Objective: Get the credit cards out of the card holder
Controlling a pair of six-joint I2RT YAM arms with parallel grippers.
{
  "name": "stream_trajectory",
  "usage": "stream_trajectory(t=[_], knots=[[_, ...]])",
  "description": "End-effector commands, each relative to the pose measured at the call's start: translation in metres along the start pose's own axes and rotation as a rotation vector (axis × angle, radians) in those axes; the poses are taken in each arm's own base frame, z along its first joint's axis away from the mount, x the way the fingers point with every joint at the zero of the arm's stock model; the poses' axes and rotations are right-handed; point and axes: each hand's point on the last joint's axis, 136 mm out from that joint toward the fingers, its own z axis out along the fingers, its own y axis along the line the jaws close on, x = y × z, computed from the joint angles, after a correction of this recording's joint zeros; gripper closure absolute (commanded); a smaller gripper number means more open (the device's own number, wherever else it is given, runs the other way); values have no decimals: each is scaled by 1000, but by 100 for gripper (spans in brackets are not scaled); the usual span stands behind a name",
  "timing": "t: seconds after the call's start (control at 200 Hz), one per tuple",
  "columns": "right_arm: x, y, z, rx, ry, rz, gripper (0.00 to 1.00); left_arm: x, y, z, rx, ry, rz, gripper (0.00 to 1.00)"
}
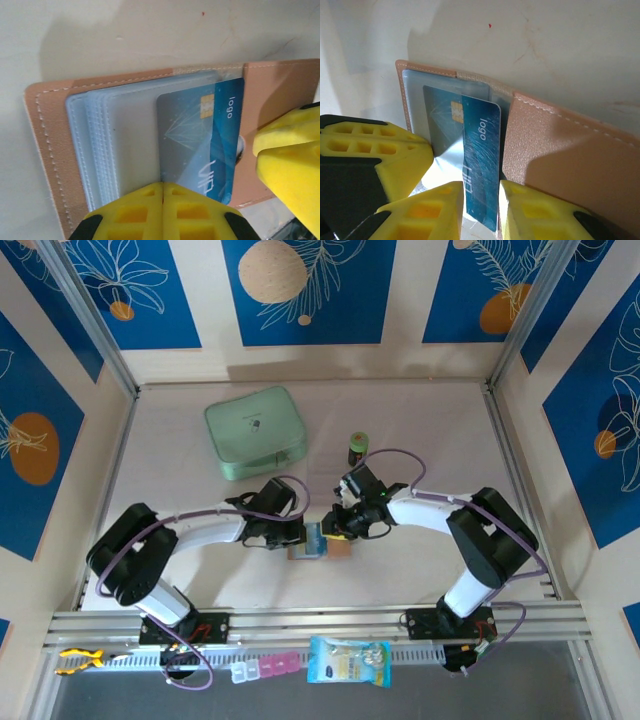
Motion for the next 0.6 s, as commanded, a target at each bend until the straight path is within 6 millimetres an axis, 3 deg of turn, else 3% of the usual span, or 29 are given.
stream_trajectory(t=[0.0, 0.595], knots=[[6, -3, 6, -21, 39, 0, 75, 4, 11, 4, -59, 17, 12, 100], [8, 2, 11, -78, 59, 6, 84, 8, 18, 8, -81, 37, -10, 100]])
